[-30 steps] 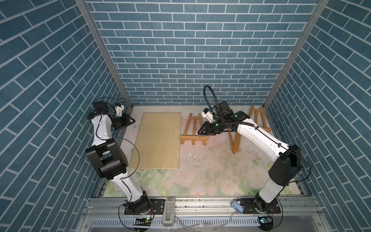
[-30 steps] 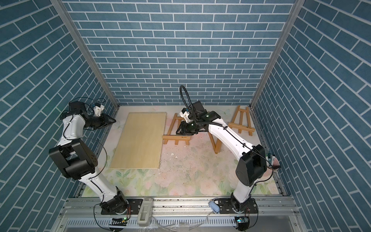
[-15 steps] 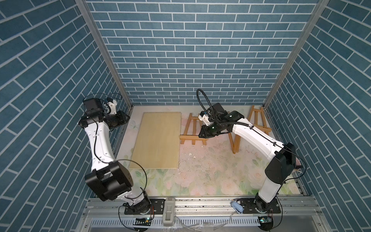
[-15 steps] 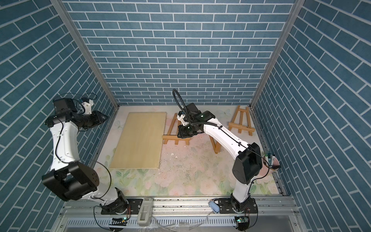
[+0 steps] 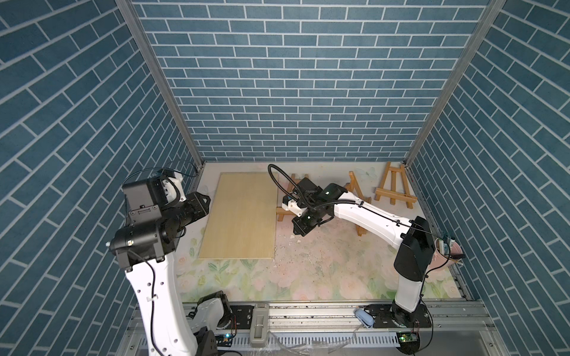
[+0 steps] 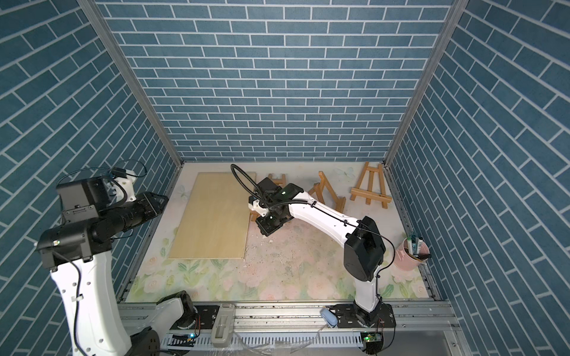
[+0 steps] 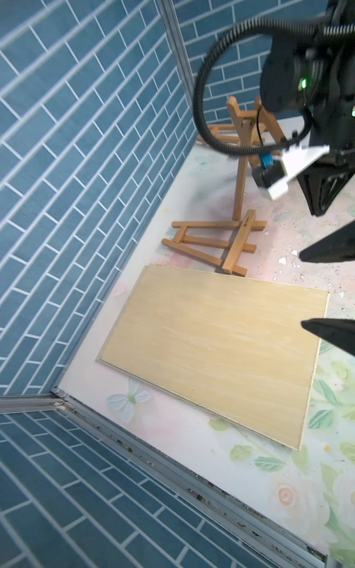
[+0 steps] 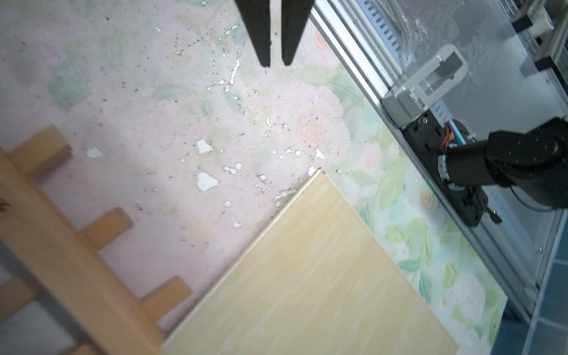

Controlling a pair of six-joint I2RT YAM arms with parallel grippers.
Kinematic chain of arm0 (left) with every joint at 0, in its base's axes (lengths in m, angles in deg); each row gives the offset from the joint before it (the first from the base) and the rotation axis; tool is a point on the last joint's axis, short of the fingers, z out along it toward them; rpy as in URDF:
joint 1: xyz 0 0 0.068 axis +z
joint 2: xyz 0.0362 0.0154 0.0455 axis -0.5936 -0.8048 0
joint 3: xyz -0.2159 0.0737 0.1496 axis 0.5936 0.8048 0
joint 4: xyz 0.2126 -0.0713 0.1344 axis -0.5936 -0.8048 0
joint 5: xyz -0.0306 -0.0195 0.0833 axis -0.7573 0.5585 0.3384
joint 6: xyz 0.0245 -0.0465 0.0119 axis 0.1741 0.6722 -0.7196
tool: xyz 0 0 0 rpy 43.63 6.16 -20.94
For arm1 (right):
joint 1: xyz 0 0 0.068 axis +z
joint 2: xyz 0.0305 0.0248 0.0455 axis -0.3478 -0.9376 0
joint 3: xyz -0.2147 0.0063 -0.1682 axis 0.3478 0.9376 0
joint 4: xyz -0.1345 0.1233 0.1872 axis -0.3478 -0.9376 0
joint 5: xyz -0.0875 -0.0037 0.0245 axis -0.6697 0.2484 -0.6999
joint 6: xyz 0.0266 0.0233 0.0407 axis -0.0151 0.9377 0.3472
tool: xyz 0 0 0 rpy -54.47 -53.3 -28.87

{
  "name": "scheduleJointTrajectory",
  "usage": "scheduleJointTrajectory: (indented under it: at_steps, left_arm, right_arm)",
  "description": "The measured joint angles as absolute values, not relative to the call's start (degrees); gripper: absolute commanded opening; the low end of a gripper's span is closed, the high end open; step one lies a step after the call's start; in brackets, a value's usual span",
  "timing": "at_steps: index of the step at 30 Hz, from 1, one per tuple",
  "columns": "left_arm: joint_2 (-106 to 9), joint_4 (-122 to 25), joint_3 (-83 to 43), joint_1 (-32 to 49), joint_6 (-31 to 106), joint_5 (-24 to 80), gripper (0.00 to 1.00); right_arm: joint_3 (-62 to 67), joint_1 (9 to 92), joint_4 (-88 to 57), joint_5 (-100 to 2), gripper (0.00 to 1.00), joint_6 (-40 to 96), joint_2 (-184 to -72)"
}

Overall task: Disassemble the easel
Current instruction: Place the drawing board on the drawing board.

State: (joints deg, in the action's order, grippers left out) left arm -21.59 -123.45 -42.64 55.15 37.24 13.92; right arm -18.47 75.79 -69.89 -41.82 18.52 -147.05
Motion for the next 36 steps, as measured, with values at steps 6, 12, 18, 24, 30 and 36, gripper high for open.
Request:
scheduleJointTrajectory:
  at_steps: [6, 12, 18, 24, 30, 36]
  left_arm:
    - [-21.05, -127.56, -57.9, 55.06, 42.18, 10.75, 0.32]
    - [-21.48, -128.11, -59.78, 54.96, 45.48, 6.07, 0.32]
    - [-24.59, -127.82, -60.5, 54.91, 47.68, 0.32, 0.32]
    - [-24.63, -127.23, -61.0, 54.89, 48.38, -4.16, 0.32]
    - [-21.16, -124.26, -57.09, 54.72, 50.15, -7.76, 0.32]
    - [-20.11, -122.38, -53.83, 54.04, 51.27, -9.32, 0.32]
  right_arm:
    - [-19.48, 83.18, -68.86, -39.37, 0.07, 14.48, -151.99]
    - [-27.26, 90.44, -68.51, -39.42, 0.06, 13.58, -160.45]
    - [-44.57, 95.97, -70.7, -41.03, 0.04, 14.72, -173.41]
    - [-59.15, 98.07, -74.31, -44.51, 0.03, 17.8, -185.89]
    - [-63.26, 98.11, -75.4, -47.61, 0.04, 20.71, -191.14]
    - [-63.76, 98.31, -75.11, -51.39, 0.03, 22.24, -191.31]
